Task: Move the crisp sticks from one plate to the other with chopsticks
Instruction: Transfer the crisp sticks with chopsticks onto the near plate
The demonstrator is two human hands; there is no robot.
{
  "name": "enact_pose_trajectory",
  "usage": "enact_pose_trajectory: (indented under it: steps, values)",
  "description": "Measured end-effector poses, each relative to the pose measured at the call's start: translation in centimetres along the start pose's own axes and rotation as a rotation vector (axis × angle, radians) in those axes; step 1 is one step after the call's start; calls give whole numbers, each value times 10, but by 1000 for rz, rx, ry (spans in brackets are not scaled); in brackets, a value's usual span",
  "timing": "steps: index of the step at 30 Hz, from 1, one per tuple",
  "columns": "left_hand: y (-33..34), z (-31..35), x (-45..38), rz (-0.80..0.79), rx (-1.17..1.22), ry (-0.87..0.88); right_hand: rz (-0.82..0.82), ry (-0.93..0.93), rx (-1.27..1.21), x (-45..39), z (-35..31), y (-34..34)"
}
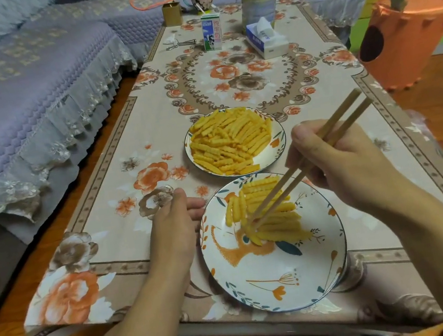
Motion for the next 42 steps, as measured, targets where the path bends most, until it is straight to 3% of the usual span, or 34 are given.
enact_pose_trajectory:
  steps: [4, 7, 12, 27, 33, 42]
  values:
    - [0, -1, -1, 2, -4, 0, 224, -6, -169, -4, -3, -9]
    - [0, 0, 0, 2, -5, 5, 364, -28, -57, -10, 3, -11]
    - [0, 0, 0, -2, -3, 6, 422, 9, 72, -18, 21, -15]
    - [-1, 0, 0, -10, 14, -5, 235, -6, 76, -30, 33, -15]
    - [-1, 1, 0, -13, 19, -16, 316, -81, 20, -26, 25, -21]
    - [-1, 1, 1, -9, 13, -11, 318, -10, 72, -31, 25, -18]
Point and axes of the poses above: each hand's wrist, its own x-axis away from the middle knuckle, its own y-axis out of the palm, z = x × y, the point moved 1 cm from there along -x, towards the middle knuckle, and after that the axes turned 4 degrees about -x, right-handed, at the moved point
